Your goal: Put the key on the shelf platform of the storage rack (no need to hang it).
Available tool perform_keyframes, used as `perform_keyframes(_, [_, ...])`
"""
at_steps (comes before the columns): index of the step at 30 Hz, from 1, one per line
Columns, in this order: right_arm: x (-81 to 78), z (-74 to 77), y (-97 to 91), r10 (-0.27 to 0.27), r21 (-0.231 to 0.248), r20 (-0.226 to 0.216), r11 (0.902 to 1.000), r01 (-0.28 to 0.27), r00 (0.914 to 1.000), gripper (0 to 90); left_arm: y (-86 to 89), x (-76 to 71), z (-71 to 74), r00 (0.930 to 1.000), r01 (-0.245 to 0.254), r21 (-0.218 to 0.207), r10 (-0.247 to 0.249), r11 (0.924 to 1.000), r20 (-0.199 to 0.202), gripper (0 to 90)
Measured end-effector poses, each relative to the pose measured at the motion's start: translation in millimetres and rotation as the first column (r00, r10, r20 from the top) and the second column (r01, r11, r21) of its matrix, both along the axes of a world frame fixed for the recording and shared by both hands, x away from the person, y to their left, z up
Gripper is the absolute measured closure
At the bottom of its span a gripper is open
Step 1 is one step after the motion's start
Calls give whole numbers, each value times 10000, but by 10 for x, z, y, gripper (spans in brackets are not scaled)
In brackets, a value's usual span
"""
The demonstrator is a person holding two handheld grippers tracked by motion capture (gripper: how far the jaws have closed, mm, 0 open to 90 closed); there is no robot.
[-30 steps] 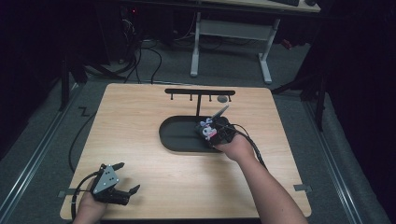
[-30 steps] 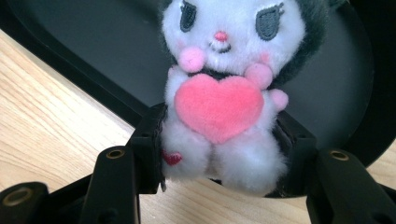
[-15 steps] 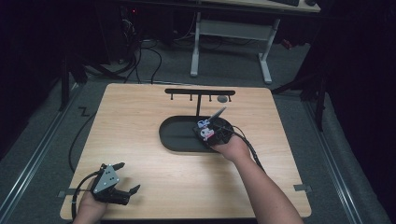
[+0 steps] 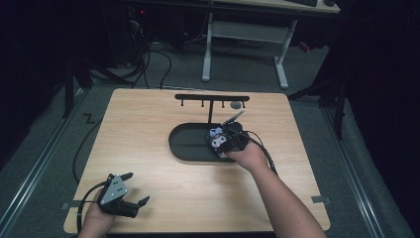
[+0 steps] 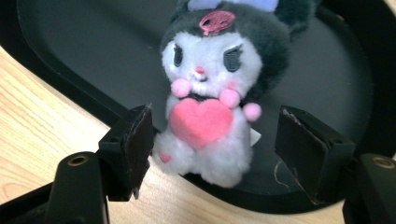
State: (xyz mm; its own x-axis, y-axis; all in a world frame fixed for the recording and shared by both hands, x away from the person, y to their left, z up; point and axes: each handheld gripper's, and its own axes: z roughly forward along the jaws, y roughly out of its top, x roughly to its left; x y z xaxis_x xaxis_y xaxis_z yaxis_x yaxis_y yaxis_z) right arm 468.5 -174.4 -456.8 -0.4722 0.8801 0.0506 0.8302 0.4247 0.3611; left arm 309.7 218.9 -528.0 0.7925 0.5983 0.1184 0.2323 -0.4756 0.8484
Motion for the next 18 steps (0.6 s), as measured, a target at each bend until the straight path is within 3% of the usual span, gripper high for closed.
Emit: perform_keyframes(18, [-62, 89, -52, 140, 52, 271, 9999, -141, 9995, 276, 1, 2, -11, 10000, -15, 49, 15, 10000, -31, 36])
